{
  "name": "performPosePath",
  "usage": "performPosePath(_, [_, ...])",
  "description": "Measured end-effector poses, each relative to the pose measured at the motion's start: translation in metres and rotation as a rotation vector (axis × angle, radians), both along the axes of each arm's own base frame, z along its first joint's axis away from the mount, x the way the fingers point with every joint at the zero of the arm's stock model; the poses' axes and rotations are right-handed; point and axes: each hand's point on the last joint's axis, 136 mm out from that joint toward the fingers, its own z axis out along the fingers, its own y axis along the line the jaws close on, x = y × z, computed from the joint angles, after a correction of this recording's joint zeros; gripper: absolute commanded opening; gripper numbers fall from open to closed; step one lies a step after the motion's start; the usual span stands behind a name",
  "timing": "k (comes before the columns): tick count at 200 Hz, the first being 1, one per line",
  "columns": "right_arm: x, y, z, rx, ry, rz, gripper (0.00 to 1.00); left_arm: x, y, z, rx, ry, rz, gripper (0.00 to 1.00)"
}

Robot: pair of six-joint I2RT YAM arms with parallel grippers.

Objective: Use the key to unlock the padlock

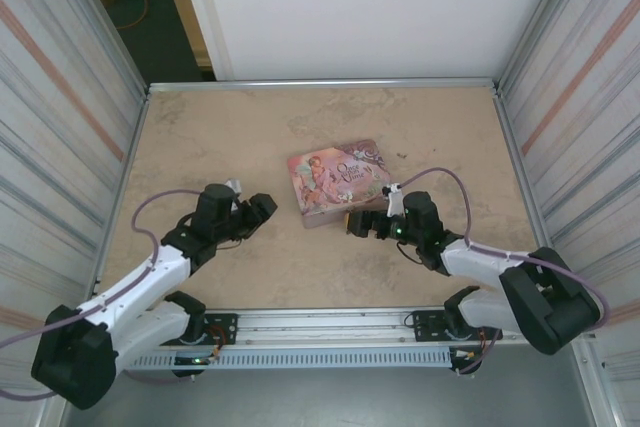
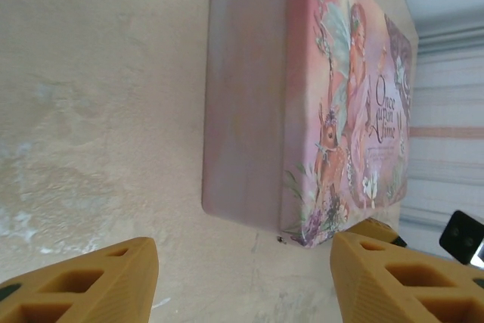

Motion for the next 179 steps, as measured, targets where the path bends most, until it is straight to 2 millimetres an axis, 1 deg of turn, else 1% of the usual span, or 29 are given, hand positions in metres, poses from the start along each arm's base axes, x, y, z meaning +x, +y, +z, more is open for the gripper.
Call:
performPosePath(15, [0.0,0.003,-0.004,0.001,0.0,0.023,0.92,0.003,-0.004,-0.006,-0.018,0.022,-0.031,0.6])
performPosePath(39, [-0.003,0.006,-0.012,-0.004,0.014,0.06,0.88,0.009,-0.009,-0.01,-0.03,0.044,-0.074,0.6])
performPosePath(60, [-0.004,0.008,-0.018,-0.012,0.02,0.076,0.84,0.016,-0.018,-0.005,-0.038,0.031,-0.124,0.59])
performPosePath(80, [-0.003,0.008,-0.021,-0.01,0.02,0.083,0.83,0.024,-0.027,0.002,-0.043,0.012,-0.169,0.58])
performPosePath(105, [0.001,0.008,-0.02,0.009,0.011,0.089,0.79,0.037,-0.031,0.005,-0.034,-0.005,-0.198,0.57])
performPosePath(124, [0.003,0.007,-0.021,0.022,0.012,0.096,0.77,0.046,-0.032,-0.001,-0.032,0.007,-0.21,0.56])
performPosePath(151, [0.005,0.008,-0.023,0.033,0.017,0.106,0.76,0.052,-0.037,-0.012,-0.039,0.036,-0.233,0.54])
performPosePath(179, [0.011,0.012,-0.018,0.045,0.003,0.115,0.75,0.059,-0.045,-0.018,-0.057,0.051,-0.261,0.53])
